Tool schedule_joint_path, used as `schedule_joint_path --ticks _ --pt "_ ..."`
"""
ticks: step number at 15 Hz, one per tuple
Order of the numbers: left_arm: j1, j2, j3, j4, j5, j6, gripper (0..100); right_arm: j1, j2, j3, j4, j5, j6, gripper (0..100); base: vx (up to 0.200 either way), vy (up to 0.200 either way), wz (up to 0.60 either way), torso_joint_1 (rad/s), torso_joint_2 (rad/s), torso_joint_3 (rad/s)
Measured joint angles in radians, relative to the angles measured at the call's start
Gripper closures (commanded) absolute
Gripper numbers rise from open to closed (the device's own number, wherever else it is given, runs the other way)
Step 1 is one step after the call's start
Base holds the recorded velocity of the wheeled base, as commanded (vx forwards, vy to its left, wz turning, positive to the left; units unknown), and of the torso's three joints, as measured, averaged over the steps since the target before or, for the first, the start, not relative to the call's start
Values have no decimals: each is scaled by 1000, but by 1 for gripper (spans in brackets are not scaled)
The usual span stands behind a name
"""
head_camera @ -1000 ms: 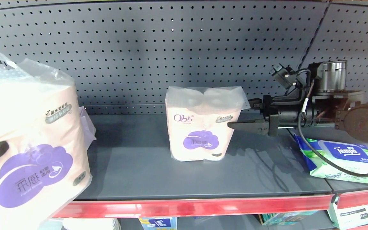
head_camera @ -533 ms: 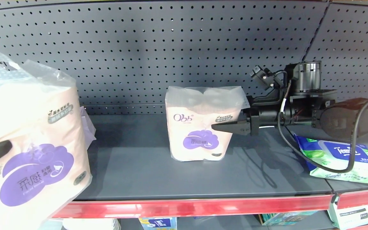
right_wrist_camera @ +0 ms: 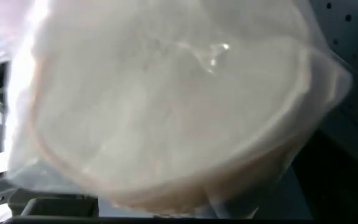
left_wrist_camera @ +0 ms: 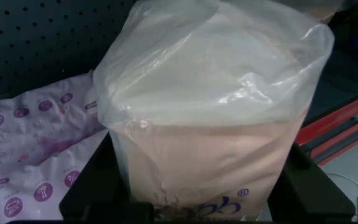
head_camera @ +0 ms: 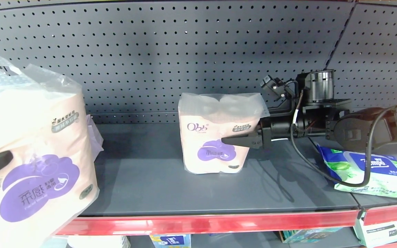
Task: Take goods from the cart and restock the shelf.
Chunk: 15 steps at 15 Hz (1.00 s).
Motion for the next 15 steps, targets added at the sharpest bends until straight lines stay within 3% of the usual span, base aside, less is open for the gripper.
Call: schedule_joint_path --ticks 4,5,15 --pt "0 0 -2 0 0 0 100 7 2 -1 -2 -16 -2 0 0 0 0 0 0 0" --pt "0 0 -2 0 0 0 100 8 2 0 -3 -17 -4 100 0 0 0 0 0 0" --pt "0 -2 -3 -1 -2 -1 100 39 -56 83 0 -13 -30 100 0 0 0 0 0 0"
